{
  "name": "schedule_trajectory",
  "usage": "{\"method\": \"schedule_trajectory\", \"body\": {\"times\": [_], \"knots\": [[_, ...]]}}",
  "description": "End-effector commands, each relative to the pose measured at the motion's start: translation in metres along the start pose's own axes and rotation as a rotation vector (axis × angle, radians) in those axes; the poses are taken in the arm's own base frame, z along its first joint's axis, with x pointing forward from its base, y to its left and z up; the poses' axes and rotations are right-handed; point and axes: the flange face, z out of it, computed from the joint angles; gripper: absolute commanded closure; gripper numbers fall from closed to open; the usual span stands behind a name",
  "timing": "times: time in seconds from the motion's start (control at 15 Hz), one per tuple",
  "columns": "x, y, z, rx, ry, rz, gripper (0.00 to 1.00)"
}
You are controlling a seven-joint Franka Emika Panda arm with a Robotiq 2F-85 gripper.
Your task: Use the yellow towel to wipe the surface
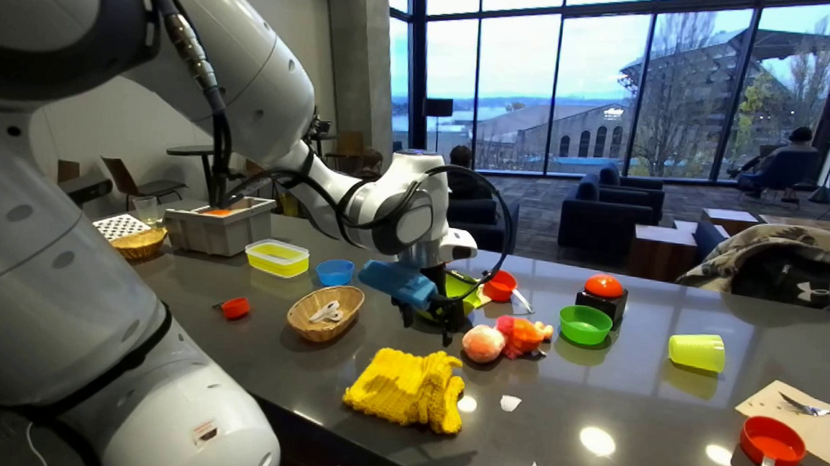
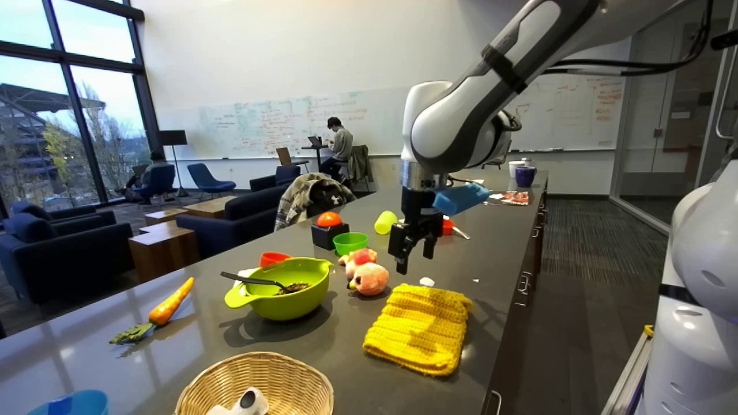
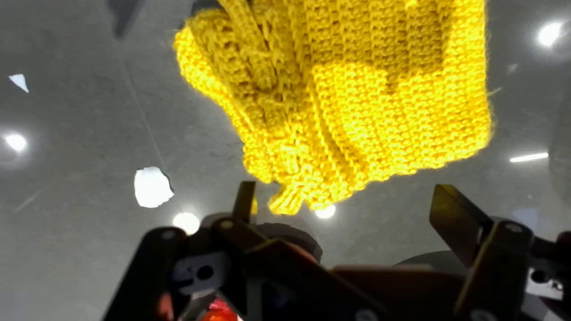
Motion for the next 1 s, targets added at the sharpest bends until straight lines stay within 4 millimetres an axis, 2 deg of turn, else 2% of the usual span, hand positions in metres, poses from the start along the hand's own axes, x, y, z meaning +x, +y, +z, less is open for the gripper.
{"method": "schedule_trajectory", "body": {"times": [0.0,0.47,0.93], "knots": [[0.000,0.000,0.001,-0.009,-0.005,-0.016,0.00],[-0.001,-0.001,0.003,-0.008,-0.007,-0.030,0.00],[-0.016,0.003,0.015,0.003,-0.014,-0.113,0.00]]}}
